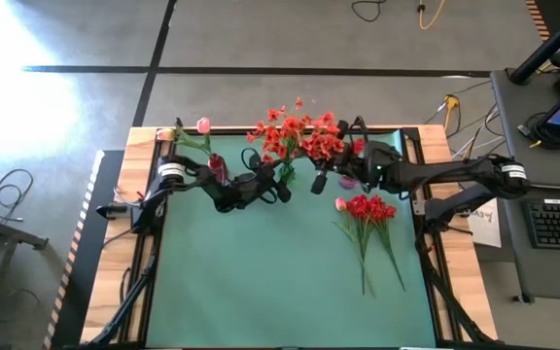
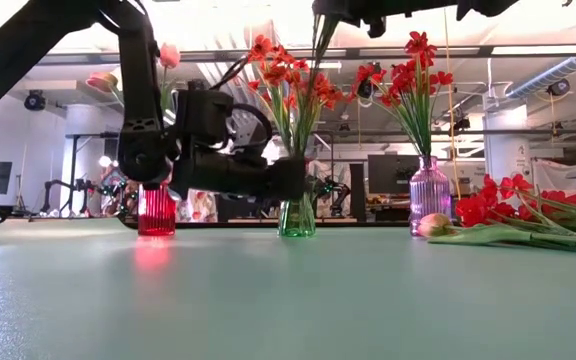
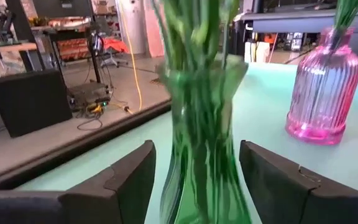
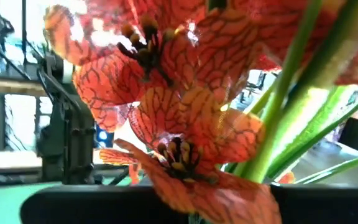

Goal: Sort flowers into vase by color
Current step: Put the orange flower in the green flower vase

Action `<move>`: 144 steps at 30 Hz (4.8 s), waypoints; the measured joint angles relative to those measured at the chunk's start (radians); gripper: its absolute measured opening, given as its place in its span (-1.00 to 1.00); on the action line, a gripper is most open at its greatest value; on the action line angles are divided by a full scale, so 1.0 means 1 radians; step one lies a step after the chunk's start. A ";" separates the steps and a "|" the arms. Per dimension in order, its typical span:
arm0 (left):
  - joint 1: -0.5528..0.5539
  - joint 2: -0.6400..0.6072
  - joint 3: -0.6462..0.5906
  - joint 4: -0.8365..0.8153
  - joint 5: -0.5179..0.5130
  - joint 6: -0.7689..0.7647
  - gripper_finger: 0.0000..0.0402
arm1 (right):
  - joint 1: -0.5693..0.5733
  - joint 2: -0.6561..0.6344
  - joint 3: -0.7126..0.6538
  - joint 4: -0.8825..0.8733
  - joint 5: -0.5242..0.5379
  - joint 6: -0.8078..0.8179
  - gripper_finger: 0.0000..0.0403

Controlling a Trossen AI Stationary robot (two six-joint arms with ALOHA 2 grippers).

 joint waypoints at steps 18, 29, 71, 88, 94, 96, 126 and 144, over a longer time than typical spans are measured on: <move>0.004 0.024 0.002 0.041 0.000 0.011 0.04 | 0.000 0.131 0.126 -0.075 0.082 -0.070 -0.94; 0.004 0.024 0.001 0.039 0.000 0.011 0.04 | 0.000 0.164 0.159 -0.107 0.100 -0.044 -0.94; 0.004 0.024 0.000 0.034 0.000 0.010 0.04 | -0.039 0.264 0.176 -0.144 0.123 0.105 -0.94; 0.004 0.024 0.000 0.033 0.000 0.010 0.04 | -0.039 0.268 0.172 -0.051 0.127 0.141 -0.94; 0.004 0.024 0.000 0.033 0.000 0.010 0.04 | -0.039 0.286 0.172 -0.014 0.127 0.147 -0.94; 0.004 0.024 0.000 0.033 0.000 0.010 0.04 | -0.039 0.296 0.172 -0.006 0.126 0.149 -0.94; 0.004 0.023 0.000 0.024 0.000 0.011 0.04 | -0.041 0.251 0.171 -0.153 0.128 0.132 -0.33; 0.004 0.023 0.000 0.024 0.000 0.011 0.04 | -0.041 0.219 0.171 -0.243 0.126 0.177 -0.86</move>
